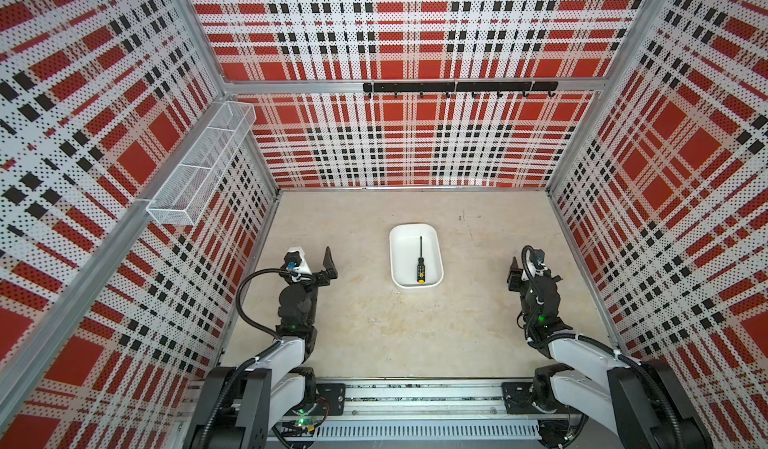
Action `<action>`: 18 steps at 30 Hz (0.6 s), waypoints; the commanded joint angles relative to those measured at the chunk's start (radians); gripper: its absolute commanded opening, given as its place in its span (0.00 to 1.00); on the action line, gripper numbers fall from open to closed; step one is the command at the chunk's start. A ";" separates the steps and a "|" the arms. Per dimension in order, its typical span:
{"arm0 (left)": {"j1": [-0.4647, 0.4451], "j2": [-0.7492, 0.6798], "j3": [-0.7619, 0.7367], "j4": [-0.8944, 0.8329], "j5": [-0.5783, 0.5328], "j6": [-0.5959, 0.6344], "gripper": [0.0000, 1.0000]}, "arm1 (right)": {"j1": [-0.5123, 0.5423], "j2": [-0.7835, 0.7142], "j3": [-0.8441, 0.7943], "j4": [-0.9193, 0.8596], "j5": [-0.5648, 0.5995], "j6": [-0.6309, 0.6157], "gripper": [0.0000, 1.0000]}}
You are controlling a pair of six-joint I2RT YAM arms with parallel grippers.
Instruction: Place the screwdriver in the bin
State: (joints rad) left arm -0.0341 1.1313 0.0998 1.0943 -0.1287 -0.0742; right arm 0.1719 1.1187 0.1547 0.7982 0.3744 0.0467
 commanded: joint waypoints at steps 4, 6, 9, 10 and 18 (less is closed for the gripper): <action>0.027 0.146 0.002 0.250 -0.029 0.068 0.98 | -0.023 0.148 -0.022 0.342 -0.056 -0.032 0.64; 0.040 0.187 0.012 0.269 -0.011 0.057 0.98 | -0.032 0.220 -0.023 0.436 -0.065 -0.045 0.64; 0.049 0.246 0.012 0.306 0.004 0.054 0.98 | -0.044 0.317 -0.011 0.535 -0.098 -0.050 0.66; 0.051 0.268 0.011 0.337 0.009 0.049 0.98 | -0.046 0.358 -0.001 0.557 -0.100 -0.057 0.66; 0.060 0.379 0.045 0.368 0.022 0.041 0.98 | -0.060 0.473 0.049 0.569 -0.113 -0.049 0.67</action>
State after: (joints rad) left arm 0.0177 1.4738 0.1112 1.4044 -0.1165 -0.0402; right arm 0.1261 1.5856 0.1688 1.2980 0.2729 0.0113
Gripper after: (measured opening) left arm 0.981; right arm 0.669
